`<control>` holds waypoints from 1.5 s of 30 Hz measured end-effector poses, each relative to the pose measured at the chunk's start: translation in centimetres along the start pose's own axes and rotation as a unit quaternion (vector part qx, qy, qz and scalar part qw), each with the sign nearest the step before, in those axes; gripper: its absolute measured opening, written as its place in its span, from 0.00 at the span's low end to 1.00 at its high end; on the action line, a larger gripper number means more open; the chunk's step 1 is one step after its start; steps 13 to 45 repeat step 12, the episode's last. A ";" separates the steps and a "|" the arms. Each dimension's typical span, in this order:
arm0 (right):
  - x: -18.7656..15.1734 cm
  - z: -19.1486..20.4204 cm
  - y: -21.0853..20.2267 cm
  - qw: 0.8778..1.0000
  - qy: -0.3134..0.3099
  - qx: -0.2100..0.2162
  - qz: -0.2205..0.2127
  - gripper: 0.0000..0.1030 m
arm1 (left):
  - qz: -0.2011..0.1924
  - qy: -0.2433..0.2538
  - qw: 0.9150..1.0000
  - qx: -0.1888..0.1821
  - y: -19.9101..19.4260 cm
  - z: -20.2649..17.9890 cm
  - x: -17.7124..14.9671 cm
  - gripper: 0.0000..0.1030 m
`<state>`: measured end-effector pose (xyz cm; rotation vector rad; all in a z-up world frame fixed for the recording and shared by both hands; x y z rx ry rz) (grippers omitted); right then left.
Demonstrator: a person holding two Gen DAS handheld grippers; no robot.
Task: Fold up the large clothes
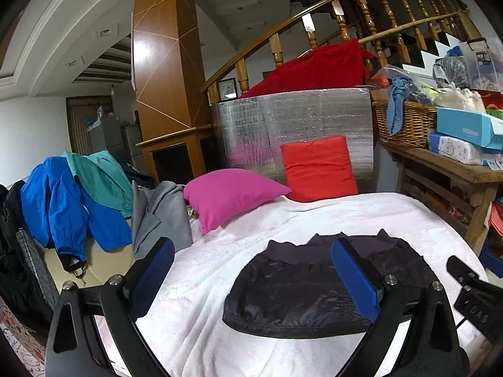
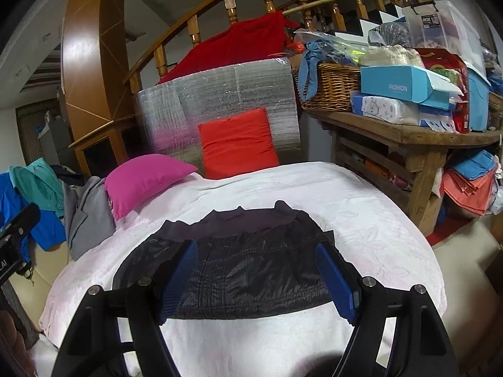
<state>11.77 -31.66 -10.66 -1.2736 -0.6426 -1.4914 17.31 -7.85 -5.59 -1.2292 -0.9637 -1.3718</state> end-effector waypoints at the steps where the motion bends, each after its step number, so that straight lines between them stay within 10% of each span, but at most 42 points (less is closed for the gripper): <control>1: -0.2 -0.1 0.1 1.000 0.000 0.000 0.003 0.78 | 0.000 0.000 1.000 -0.001 -0.1 -0.1 0.0 0.97; 45: -1.0 -0.9 1.4 1.000 0.006 -0.004 0.016 0.78 | -0.008 -0.010 1.000 -0.006 0.2 -0.5 -0.1 0.97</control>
Point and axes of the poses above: each gripper's, at about its wrist camera, not at the fingertips, and y roughly the way its jaws point, z to its left, x to its top, the point moved 8 cm from there along y, roughly the way its jaws point, and after that the axes turned 14 degrees about -z, right-handed, at the moved point
